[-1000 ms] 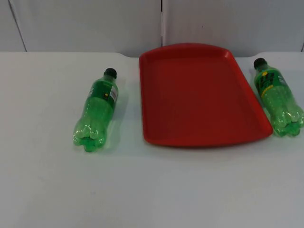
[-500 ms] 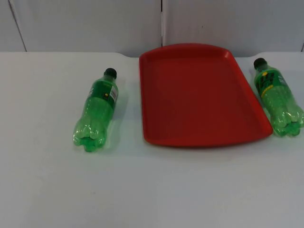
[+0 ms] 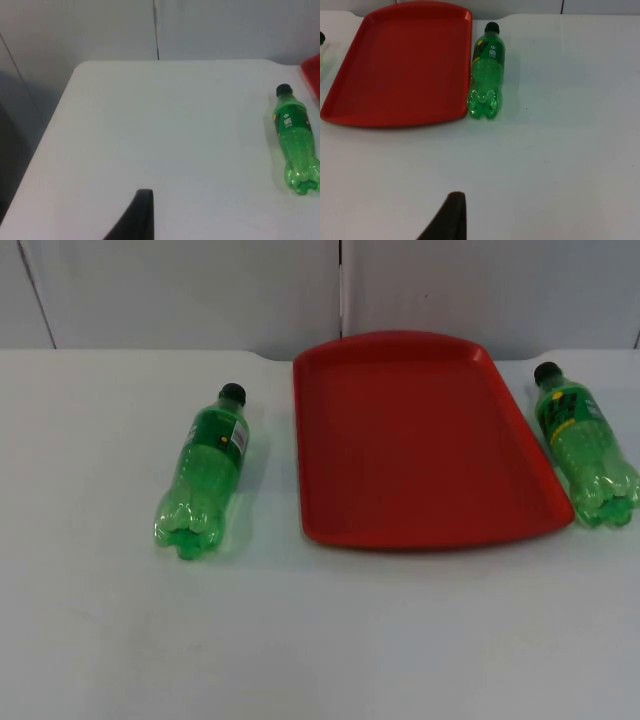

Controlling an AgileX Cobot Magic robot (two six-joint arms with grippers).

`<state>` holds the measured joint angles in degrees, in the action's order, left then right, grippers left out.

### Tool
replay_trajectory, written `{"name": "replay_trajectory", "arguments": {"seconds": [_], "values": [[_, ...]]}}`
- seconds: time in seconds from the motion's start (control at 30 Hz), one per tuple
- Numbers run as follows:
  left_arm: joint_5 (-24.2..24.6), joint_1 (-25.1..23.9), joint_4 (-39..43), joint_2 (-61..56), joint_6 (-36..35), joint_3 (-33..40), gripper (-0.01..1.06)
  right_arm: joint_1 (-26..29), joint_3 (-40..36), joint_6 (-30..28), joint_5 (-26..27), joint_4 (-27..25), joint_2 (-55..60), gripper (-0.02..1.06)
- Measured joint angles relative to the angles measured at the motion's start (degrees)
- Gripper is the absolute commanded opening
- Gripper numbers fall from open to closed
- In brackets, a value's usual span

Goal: Place the bottle upright on the tray.

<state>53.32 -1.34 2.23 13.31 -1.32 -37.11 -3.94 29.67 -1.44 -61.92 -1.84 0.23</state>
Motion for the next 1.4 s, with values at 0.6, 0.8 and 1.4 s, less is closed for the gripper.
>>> {"name": "replay_trajectory", "arguments": {"seconds": [0.6, 0.8, 1.4], "values": [[-6.61, 0.00, -1.21, 11.44, 0.00, 0.00, 1.05, 0.00, 0.00, 0.00, 0.00, 0.00, 0.00, 1.05], [-9.73, 0.00, -2.23, 16.85, 0.00, 0.00, 1.05, 0.00, 0.00, 0.00, 0.00, 0.00, 0.00, 1.05], [-22.55, 0.00, -7.76, 33.22, 6.13, -1.16, 1.05, 0.00, 0.00, 0.00, 0.00, 0.00, 0.00, 1.05]]}}
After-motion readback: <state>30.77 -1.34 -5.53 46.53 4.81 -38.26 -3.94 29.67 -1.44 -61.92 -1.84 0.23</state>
